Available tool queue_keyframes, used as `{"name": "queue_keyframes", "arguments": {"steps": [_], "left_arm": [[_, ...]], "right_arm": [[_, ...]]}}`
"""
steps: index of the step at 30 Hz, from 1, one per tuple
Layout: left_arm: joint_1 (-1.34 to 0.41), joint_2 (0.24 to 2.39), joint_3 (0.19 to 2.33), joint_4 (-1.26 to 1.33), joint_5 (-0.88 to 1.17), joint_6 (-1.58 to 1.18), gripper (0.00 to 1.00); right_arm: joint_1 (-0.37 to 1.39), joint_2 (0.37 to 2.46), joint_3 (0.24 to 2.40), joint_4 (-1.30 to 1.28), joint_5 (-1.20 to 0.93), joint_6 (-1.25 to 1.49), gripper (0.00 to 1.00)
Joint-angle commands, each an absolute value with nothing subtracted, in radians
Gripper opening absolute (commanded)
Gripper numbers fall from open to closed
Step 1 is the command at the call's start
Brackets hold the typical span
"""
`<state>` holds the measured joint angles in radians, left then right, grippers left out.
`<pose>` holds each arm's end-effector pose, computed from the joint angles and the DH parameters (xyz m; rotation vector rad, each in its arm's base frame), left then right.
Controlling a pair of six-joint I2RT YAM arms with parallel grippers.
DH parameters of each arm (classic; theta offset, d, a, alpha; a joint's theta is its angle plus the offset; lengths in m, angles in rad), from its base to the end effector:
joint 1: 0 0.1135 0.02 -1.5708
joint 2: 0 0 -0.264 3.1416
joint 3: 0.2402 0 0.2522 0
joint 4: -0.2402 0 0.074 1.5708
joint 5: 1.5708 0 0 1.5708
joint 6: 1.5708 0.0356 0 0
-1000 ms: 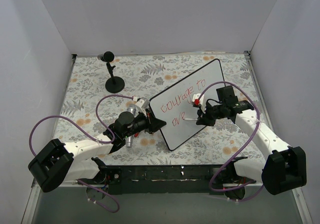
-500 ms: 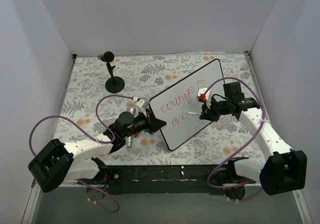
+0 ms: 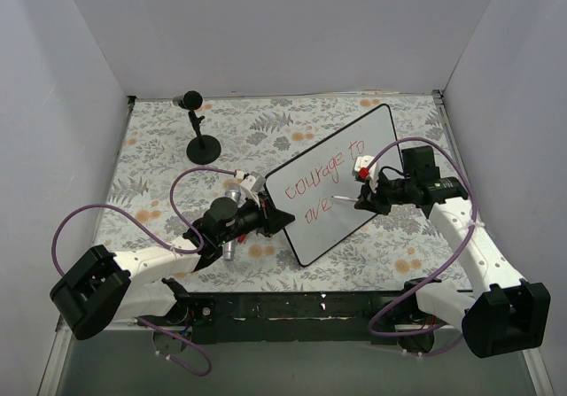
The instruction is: Write a sentence on the whiteboard
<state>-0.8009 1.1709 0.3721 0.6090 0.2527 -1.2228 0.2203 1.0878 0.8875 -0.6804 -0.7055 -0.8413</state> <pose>0.1590 -0.1768 0.2025 -0.2220 2.0790 -1.5966 0.2035 0.0692 0.2794 -1.3848 1.7757 0.5374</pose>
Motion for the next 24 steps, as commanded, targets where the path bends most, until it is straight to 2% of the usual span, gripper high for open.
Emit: {"name": "queue_keyframes", "arguments": {"steps": [1,24], "left_arm": [[-0.807,1.161,0.365,0.597,0.279,-1.177,0.0],[-0.807,1.16,0.357,0.606,0.287,-1.18,0.0]], "right_arm": [[0.201,1.062,0.89,-0.66,-0.698,-0.844,0.01],[0.184,1.112,0.879,-0.621,-0.729,-0.844,0.01]]}}
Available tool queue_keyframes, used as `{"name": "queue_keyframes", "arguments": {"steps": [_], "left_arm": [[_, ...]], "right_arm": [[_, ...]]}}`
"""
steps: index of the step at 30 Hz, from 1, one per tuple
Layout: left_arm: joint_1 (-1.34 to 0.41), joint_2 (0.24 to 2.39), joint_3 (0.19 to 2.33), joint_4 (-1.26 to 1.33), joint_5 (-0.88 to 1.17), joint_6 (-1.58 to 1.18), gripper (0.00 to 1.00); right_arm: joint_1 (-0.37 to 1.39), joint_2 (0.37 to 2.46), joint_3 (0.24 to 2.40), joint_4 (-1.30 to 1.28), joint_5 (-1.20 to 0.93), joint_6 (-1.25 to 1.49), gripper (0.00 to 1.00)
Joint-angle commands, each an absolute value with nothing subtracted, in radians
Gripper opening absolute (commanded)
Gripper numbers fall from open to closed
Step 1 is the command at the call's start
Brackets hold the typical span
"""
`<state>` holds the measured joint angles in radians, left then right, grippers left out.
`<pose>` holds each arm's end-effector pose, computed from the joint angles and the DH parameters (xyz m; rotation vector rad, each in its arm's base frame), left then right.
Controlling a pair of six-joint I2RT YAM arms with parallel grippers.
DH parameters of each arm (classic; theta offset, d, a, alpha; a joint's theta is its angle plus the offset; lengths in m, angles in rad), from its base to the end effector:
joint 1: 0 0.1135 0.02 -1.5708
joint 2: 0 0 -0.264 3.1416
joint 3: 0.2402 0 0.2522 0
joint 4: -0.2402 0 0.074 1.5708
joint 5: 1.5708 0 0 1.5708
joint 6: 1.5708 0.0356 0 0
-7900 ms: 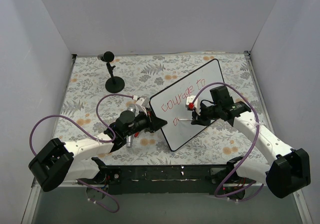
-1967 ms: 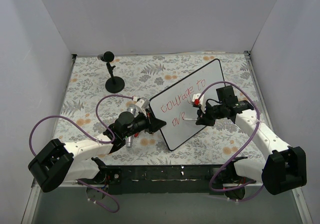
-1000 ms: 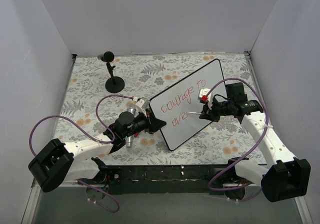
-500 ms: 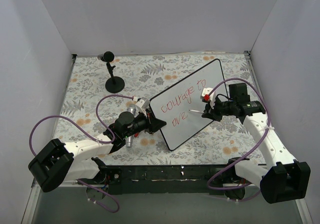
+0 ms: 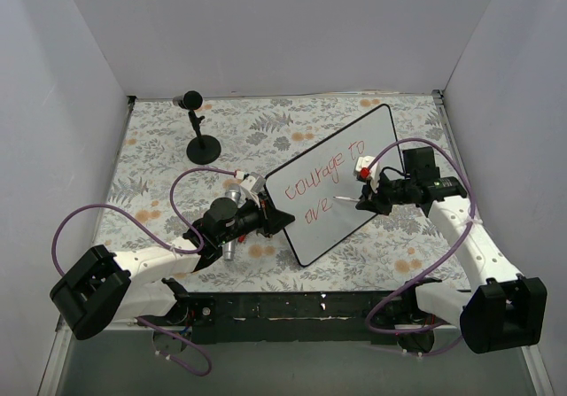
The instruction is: Write a sentence on the whiteboard
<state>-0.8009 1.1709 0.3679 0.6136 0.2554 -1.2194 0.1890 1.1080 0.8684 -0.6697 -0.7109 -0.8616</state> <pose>0.1585 -0.1764 0.2017 -0.2160 2.0790 -1.5968 0.2081 0.0635 0.2702 -1.3747 1.8006 0.5328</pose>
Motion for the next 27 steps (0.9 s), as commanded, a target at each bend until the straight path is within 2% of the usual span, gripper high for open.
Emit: {"name": "queue_keyframes", "arguments": {"steps": [1,27], "left_arm": [[-0.807,1.158,0.359,0.607,0.288,-1.18,0.0],[-0.807,1.154,0.356,0.612,0.288,-1.18,0.0]], "right_arm": [[0.184,1.117,0.879,-0.618,-0.727,-0.842,0.01],[0.199,1.184,0.831,-0.58,-0.68,-0.83,0.01]]}}
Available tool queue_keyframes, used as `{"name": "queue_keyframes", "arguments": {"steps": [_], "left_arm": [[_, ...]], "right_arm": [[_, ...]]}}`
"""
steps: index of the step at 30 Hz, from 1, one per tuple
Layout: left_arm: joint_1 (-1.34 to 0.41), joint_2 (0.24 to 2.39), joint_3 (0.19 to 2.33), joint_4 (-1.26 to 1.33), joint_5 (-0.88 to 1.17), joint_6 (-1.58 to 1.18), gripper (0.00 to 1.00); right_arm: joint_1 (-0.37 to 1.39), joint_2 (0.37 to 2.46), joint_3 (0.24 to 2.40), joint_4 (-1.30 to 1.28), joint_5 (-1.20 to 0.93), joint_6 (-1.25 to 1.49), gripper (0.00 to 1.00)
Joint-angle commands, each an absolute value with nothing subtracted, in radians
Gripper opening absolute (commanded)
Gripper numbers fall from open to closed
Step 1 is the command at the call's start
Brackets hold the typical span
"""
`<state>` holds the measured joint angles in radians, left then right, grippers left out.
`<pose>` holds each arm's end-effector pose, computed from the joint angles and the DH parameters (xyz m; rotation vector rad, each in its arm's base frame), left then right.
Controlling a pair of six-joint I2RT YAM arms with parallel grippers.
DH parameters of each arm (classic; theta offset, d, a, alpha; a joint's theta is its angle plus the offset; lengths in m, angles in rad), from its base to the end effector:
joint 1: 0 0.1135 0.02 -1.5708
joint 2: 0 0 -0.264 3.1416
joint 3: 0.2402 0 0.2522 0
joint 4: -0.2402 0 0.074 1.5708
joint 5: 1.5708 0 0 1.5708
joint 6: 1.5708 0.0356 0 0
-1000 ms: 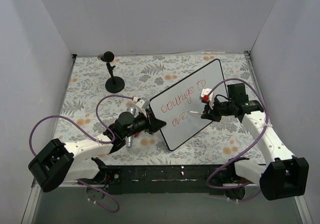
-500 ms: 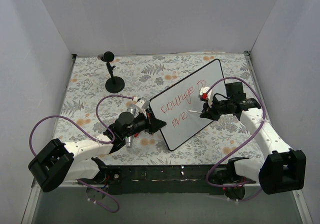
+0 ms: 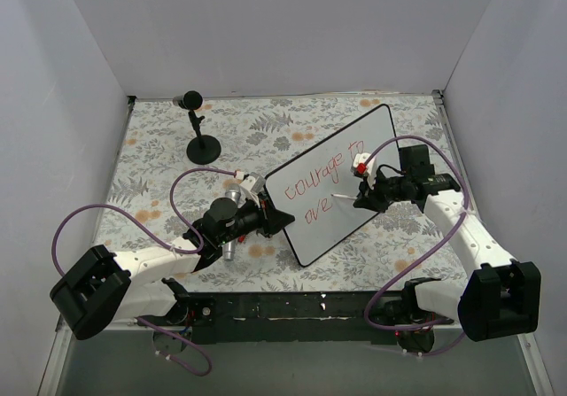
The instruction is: Write a sentence on the whiteboard
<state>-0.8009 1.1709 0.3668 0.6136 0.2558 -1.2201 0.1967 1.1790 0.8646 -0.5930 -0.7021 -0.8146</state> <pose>0.1584 -0.1763 0.2013 -0.2168 2.0805 -1.5968 0.2240 0.0681 0.2591 -1.3419 1.8361 0.5509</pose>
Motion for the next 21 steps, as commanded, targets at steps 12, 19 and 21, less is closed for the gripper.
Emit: {"name": "queue_keyframes", "arguments": {"steps": [12,19,21], "left_arm": [[-0.807,1.161,0.362,0.615,0.293,-1.178,0.0],[-0.807,1.163,0.364,0.612,0.293,-1.178,0.0],[-0.807,1.161,0.361,0.614,0.293,-1.178,0.0]], "right_arm": [[0.198,1.164,0.793,-0.604,-0.655,-0.862,0.01],[0.199,1.181,0.859,-0.595,-0.683,-0.836,0.01],[0.199,1.19,0.88,-0.592,-0.683,-0.828,0.01]]}}
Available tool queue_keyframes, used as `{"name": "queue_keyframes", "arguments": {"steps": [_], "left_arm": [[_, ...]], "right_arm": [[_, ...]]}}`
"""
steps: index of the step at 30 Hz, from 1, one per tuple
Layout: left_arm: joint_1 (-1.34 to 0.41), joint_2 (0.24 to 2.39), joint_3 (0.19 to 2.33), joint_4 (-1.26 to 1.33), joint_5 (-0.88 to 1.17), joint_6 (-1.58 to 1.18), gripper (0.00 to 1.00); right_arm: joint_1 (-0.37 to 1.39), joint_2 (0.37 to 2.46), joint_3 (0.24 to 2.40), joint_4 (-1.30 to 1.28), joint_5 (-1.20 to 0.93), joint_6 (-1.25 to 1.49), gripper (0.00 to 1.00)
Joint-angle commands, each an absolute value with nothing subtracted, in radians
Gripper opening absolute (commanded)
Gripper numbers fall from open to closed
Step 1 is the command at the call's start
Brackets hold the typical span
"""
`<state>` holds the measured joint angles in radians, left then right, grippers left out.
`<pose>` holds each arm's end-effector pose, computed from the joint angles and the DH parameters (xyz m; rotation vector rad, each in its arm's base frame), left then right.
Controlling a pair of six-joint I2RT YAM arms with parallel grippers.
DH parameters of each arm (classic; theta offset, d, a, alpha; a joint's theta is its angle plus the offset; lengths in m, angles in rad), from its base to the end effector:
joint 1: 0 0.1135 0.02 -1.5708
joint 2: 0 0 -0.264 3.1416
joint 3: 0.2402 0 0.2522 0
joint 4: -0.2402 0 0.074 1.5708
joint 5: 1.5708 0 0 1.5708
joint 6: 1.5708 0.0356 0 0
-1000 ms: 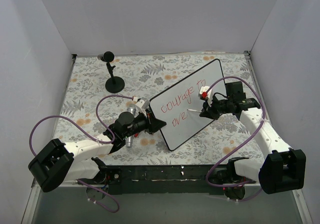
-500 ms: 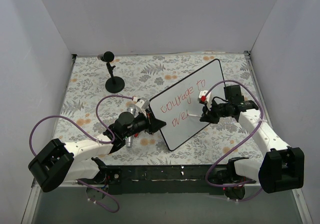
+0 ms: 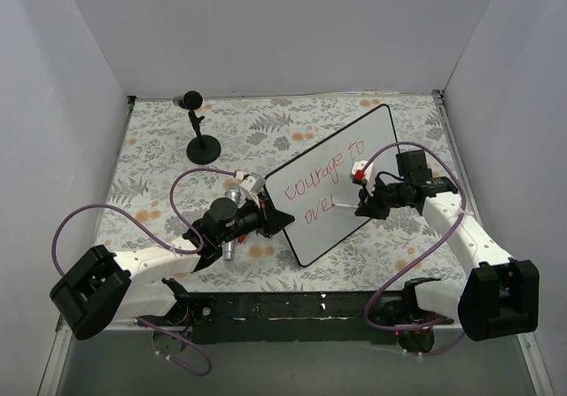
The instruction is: Write a sentence on the whiteboard
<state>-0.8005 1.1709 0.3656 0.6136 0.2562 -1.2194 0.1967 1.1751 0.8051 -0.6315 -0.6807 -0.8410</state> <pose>0.1583 -0.1761 0.2010 -0.2165 2.0816 -1.5957 0.2144 0.0656 0.2388 -1.3713 1.9123 0.5694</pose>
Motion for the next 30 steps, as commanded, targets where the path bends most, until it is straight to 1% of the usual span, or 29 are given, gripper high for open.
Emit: {"name": "queue_keyframes", "arguments": {"steps": [1,11,17,21,25,30], "left_arm": [[-0.807,1.161,0.362,0.614,0.293,-1.178,0.0],[-0.807,1.16,0.357,0.615,0.293,-1.178,0.0],[-0.807,1.16,0.356,0.617,0.293,-1.178,0.0],[-0.807,1.16,0.356,0.618,0.293,-1.178,0.0],[-0.807,1.155,0.359,0.614,0.293,-1.178,0.0],[-0.807,1.154,0.356,0.615,0.293,-1.177,0.0]], "right_arm": [[0.199,1.192,0.887,-0.591,-0.683,-0.827,0.01],[0.181,1.195,0.911,-0.563,-0.632,-0.785,0.01],[0.158,1.177,0.916,-0.571,-0.638,-0.788,0.01],[0.156,1.163,0.922,-0.601,-0.693,-0.824,0.01],[0.156,1.14,0.933,-0.709,-0.794,-0.914,0.01],[0.156,1.089,0.898,-0.706,-0.767,-0.919,0.01]]}}
